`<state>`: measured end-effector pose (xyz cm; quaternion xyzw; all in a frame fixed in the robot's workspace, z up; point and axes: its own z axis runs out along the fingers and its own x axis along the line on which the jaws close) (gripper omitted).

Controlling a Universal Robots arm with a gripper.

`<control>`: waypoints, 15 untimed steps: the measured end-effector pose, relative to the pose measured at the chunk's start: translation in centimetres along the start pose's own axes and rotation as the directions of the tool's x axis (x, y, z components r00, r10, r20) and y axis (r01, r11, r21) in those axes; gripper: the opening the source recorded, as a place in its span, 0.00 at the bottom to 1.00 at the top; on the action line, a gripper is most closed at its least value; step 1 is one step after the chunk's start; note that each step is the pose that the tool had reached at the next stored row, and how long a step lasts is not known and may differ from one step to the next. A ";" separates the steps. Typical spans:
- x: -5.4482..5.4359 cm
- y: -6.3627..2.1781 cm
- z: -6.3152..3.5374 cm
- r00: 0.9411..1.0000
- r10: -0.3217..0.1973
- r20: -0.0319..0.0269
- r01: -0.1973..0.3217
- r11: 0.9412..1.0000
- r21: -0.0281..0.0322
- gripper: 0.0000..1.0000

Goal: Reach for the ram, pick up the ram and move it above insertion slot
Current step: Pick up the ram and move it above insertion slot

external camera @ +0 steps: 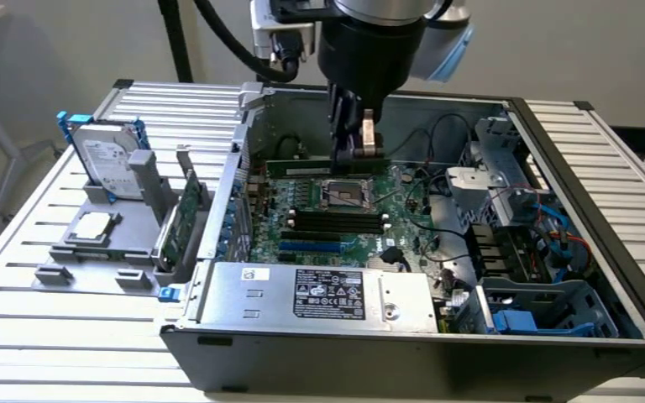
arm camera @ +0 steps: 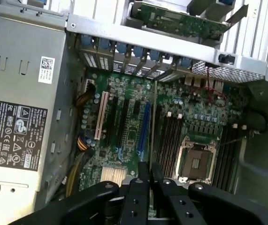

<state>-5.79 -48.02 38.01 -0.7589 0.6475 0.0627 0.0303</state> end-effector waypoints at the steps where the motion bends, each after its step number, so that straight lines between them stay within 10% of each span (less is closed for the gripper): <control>1: -0.2 -0.21 0.04 1.000 0.000 0.000 0.000 1.000 0.000 0.14; 15: -2.6 -1.63 0.70 1.000 0.021 0.000 -0.021 1.000 0.003 0.14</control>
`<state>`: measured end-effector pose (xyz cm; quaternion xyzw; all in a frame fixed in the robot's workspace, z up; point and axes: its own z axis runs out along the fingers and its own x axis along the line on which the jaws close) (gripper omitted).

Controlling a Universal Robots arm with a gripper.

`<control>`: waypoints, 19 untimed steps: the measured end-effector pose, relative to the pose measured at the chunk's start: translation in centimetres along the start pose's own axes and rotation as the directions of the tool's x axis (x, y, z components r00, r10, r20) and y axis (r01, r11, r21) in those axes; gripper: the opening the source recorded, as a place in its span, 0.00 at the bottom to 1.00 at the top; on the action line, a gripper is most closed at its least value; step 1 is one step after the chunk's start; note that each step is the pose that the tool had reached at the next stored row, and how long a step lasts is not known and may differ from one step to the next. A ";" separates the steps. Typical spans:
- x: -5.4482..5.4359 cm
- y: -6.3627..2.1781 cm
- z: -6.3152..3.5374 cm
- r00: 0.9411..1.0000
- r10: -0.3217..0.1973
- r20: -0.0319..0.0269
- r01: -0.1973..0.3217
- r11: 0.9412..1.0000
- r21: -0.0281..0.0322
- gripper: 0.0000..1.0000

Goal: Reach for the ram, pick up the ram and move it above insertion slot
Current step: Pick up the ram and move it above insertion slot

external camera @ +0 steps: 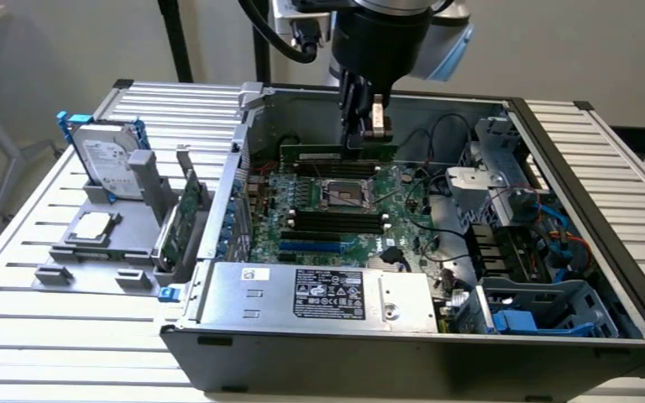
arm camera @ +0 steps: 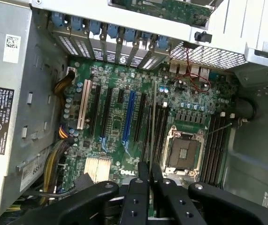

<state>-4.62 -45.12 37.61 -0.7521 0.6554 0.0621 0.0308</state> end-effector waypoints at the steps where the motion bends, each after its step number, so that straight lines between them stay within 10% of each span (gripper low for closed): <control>1: -0.1 -0.01 0.06 1.000 0.006 0.000 -0.006 1.000 0.001 0.14; 19: -1.3 -0.24 0.54 0.998 0.056 0.001 -0.056 0.998 0.007 0.14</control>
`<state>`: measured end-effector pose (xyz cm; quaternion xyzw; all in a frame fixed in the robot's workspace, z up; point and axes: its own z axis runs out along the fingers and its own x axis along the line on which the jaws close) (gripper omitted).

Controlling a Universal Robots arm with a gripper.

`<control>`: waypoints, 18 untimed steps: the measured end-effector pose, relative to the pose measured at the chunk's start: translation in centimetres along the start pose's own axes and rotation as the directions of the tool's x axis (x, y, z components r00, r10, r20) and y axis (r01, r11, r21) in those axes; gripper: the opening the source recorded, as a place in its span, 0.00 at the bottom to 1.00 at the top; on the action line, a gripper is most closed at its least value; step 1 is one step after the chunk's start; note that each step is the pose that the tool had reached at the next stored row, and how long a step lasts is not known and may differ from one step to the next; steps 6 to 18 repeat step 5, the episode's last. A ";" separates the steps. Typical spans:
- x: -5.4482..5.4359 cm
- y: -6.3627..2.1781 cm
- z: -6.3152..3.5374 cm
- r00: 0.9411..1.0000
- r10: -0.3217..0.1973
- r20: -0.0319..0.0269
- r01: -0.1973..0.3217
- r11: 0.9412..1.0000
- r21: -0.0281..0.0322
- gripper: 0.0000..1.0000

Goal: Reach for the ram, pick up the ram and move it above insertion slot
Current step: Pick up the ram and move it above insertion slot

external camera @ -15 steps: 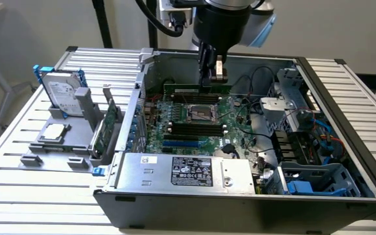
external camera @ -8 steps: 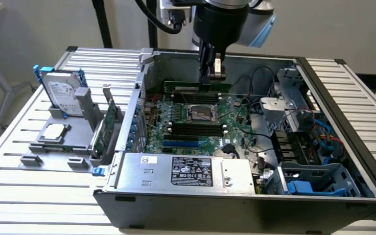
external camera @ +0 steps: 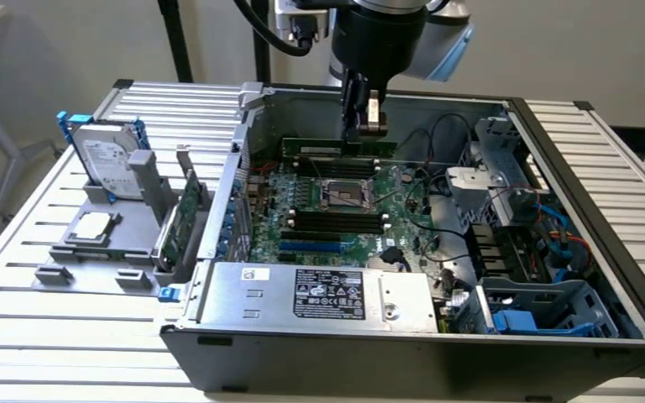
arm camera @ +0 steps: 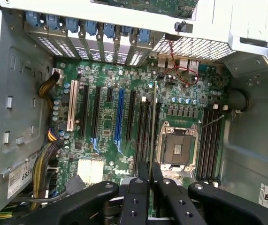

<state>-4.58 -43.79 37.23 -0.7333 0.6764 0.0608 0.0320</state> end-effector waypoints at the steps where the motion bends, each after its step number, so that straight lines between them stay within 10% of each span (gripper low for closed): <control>1: 0.0 0.00 0.00 1.000 0.000 0.000 0.000 1.000 0.000 0.14; 18: 0.0 0.00 0.00 1.000 0.000 0.000 0.000 1.000 0.000 0.14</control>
